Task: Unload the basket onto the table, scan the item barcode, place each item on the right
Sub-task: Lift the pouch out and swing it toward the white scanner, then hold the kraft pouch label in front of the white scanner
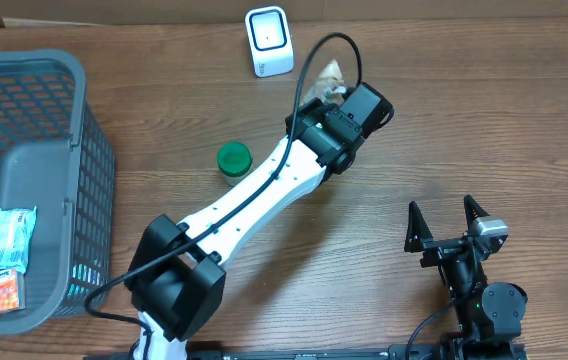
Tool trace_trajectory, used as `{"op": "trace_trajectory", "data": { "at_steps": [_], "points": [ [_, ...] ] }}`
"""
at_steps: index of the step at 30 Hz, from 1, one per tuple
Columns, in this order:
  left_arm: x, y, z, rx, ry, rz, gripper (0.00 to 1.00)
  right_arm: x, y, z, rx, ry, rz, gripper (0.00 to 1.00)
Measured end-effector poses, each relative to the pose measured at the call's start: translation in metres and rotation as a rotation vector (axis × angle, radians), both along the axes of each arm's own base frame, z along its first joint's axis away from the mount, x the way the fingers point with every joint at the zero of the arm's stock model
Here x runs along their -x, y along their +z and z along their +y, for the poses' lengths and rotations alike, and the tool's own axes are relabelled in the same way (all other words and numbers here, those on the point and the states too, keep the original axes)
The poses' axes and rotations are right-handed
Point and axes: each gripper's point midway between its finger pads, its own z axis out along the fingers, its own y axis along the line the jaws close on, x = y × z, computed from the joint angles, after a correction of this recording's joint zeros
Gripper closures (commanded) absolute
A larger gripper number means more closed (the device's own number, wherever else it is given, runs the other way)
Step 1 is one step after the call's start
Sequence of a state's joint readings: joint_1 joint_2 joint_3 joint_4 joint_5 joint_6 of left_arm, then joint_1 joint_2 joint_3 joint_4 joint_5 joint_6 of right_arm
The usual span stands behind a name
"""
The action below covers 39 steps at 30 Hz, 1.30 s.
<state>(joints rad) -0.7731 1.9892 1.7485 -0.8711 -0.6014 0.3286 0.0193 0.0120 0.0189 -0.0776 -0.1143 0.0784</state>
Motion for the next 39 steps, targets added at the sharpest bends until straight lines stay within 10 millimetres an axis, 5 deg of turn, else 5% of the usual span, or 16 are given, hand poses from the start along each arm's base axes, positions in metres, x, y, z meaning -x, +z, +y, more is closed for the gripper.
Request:
{"op": "trace_trajectory", "data": {
  "at_steps": [13,20,31,35,39],
  "points": [
    [0.013,-0.019,0.006,-0.140,-0.129,0.116,0.85,0.000,0.000,0.000,0.000,0.000,0.000,0.00],
    [0.020,-0.027,-0.009,-0.078,-0.198,0.176,0.52,0.000,0.000,0.000,0.000,0.000,0.000,0.00],
    [0.045,-0.040,-0.040,0.091,-0.305,0.316,0.28,0.000,0.000,0.000,0.000,0.000,0.000,0.00],
    [0.050,-0.042,-0.043,0.109,-0.316,0.340,0.09,0.000,0.000,0.000,0.000,0.000,0.000,0.00],
    [0.058,-0.044,-0.053,0.166,-0.342,0.383,0.06,0.000,0.000,0.000,0.000,0.000,0.000,0.00]
  ]
}}
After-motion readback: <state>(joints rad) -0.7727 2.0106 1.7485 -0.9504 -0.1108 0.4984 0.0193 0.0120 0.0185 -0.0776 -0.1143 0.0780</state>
